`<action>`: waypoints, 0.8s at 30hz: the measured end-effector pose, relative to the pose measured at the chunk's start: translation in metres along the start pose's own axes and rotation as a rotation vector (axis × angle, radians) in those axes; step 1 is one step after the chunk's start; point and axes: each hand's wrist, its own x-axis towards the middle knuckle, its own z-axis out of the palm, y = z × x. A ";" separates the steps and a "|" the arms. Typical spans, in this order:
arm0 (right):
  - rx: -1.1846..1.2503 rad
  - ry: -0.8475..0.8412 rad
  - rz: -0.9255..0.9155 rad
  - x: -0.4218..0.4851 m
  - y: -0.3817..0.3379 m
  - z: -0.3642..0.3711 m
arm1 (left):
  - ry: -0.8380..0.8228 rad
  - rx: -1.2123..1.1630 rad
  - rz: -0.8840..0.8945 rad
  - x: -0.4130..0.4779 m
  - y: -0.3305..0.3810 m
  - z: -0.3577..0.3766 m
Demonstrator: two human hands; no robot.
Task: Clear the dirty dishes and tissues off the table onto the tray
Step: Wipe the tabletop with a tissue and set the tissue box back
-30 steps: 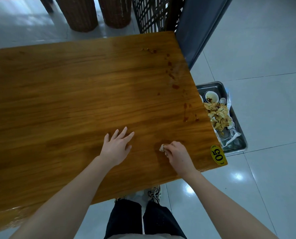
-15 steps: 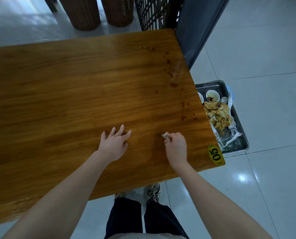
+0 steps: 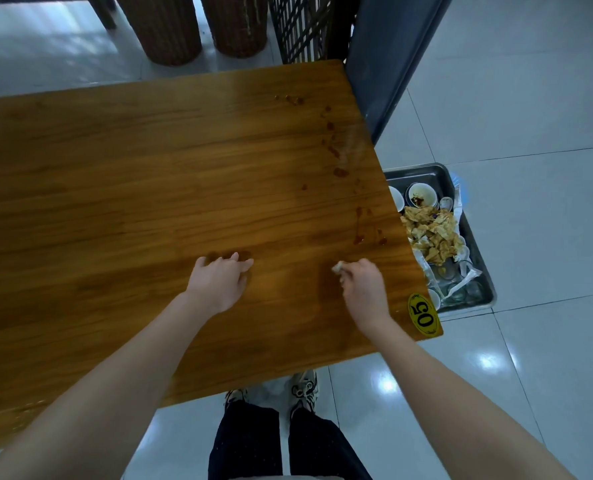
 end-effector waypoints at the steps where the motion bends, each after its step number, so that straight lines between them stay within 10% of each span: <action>1: 0.006 0.031 0.071 0.006 0.015 -0.009 | 0.053 -0.021 -0.007 -0.001 0.003 0.000; 11: 0.088 0.174 0.337 0.055 0.056 -0.039 | 0.018 0.009 0.079 0.018 0.039 0.009; 24: 0.052 0.039 -0.143 0.050 0.008 -0.002 | -0.080 0.010 0.022 0.031 0.039 0.008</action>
